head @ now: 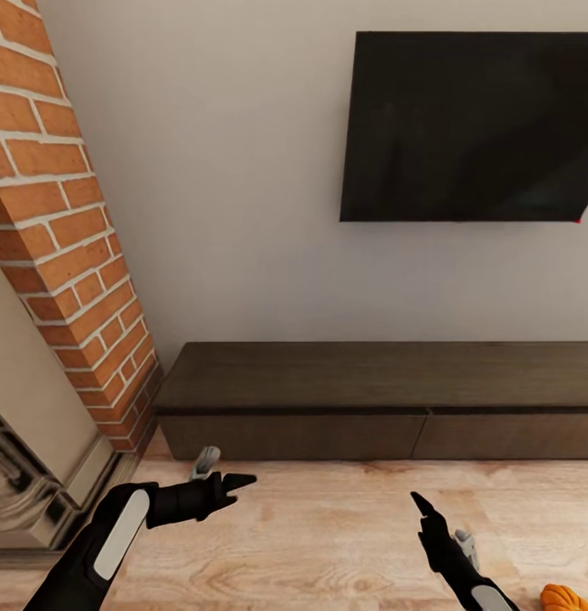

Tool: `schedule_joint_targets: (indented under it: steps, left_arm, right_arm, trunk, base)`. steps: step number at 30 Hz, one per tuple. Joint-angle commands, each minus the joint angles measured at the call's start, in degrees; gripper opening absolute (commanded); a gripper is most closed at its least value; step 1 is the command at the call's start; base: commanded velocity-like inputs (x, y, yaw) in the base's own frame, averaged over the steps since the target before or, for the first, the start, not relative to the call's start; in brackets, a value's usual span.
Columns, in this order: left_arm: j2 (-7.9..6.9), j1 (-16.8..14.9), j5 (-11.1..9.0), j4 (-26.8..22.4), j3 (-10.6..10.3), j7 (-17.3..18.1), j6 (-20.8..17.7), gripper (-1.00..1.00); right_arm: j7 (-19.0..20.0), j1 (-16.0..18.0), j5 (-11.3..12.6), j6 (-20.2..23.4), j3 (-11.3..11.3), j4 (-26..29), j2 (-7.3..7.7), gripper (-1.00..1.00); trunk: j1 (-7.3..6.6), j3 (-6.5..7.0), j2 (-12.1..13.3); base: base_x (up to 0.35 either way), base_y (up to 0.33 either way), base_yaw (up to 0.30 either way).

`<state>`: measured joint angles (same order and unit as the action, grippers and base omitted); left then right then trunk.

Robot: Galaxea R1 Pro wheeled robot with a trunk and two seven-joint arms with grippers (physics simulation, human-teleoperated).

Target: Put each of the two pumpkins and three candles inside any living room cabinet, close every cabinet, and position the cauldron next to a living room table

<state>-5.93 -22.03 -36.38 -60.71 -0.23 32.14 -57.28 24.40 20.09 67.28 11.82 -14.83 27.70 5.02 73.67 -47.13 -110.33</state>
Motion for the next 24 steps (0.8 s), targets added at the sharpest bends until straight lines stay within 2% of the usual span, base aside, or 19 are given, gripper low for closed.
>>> schedule_joint_targets:
  steps: [1,3,6,10,12,16,20,24]
  left_arm:
    - [-0.03,-0.03,-0.45,-0.08,-0.09,0.61,-0.20,1.00]
    - [-0.14,0.01,-2.08,0.05,-0.17,2.63,-0.20,1.00]
    - [-0.42,0.05,-2.80,0.07,-0.44,5.12,-0.20,1.00]
    - [-0.48,0.05,-3.05,-0.05,-1.79,5.75,-0.20,1.00]
    - [-0.43,0.05,-3.07,-0.16,-2.34,5.81,-0.20,1.00]
    - [-0.47,0.05,-3.10,-0.19,-2.54,6.11,-0.20,1.00]
    - [-0.59,0.05,-3.08,-0.20,-2.57,8.16,-0.20,1.00]
    - [-1.55,0.05,-3.12,-0.16,-2.60,8.96,-0.20,1.00]
  right_arm:
    - [1.26,0.03,1.06,0.64,-0.23,-0.02,-0.04,1.00]
    - [5.50,0.03,1.78,0.87,-0.19,-0.08,-0.17,1.00]
    - [11.60,0.03,1.99,3.35,-0.12,-0.01,-0.31,1.00]
    - [14.36,0.03,1.60,3.39,0.08,0.22,-0.43,1.00]
    - [17.81,0.03,1.49,3.46,0.31,0.24,-0.46,1.00]
    - [19.92,0.03,1.34,3.69,0.47,0.25,-0.47,1.00]
    - [20.15,0.03,1.23,3.46,0.58,0.25,-0.47,1.00]
    - [19.97,0.03,1.14,3.11,0.56,0.22,-0.53,1.00]
  trunk:
    - [0.00,-0.05,-0.02]
    - [0.00,-0.05,-0.02]
    - [0.00,-0.05,-0.02]
    - [0.00,-0.05,-0.02]
    - [0.00,-0.05,-0.02]
    - [0.00,-0.05,-0.02]
    - [0.00,-0.05,-0.02]
    - [0.00,-0.05,-0.02]
  base:
    - [0.022,0.000,0.000]
    - [0.009,0.000,0.000]
    - [0.002,0.000,0.000]
    - [0.000,0.000,0.000]
    - [0.000,0.000,0.000]
    - [0.000,0.000,0.000]
    - [0.000,0.000,0.000]
    - [0.128,0.031,0.000]
